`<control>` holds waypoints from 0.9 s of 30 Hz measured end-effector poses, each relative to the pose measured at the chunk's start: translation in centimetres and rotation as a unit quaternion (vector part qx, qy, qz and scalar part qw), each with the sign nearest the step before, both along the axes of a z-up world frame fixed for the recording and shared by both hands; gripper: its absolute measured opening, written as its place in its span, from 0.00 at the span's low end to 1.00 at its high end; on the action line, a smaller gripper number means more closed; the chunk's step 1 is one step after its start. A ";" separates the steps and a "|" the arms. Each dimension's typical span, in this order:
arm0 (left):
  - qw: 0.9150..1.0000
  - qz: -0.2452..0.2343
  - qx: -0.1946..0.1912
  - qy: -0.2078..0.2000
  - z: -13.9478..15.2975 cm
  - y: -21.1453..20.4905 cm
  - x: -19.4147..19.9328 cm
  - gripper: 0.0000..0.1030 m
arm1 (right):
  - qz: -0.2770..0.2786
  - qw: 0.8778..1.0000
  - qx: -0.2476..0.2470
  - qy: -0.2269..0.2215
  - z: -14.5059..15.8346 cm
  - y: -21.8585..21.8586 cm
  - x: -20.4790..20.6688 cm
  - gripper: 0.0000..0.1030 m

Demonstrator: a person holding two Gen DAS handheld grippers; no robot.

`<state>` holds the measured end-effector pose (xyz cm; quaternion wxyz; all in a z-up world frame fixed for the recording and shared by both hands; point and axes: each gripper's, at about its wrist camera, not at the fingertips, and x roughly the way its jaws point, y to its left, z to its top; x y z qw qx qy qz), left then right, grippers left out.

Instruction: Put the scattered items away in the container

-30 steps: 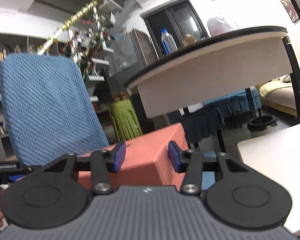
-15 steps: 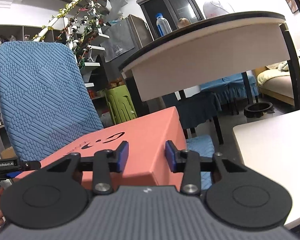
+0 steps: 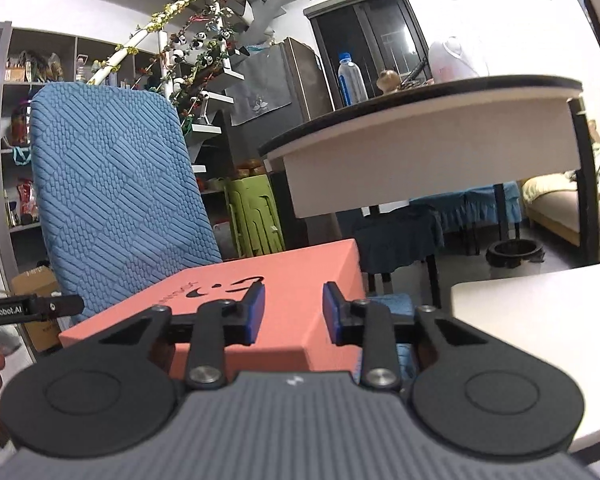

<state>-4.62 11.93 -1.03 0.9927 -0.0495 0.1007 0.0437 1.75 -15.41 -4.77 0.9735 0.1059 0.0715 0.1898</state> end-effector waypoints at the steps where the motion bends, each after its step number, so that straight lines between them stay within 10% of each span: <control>1: 1.000 -0.006 -0.004 -0.002 0.0 -0.6 -0.4 0.93 | -0.002 1.000 -0.003 0.000 0.1 -0.3 -0.5 0.32; 16: 0.999 -0.047 -0.002 -0.003 -0.8 -5.5 -3.3 1.00 | -0.048 0.999 -0.019 -0.014 0.0 -3.7 -7.1 0.34; 27: 0.999 -0.045 0.012 0.002 -1.0 -6.1 -3.0 1.00 | -0.064 0.997 -0.026 -0.024 -0.7 -4.6 -9.1 0.68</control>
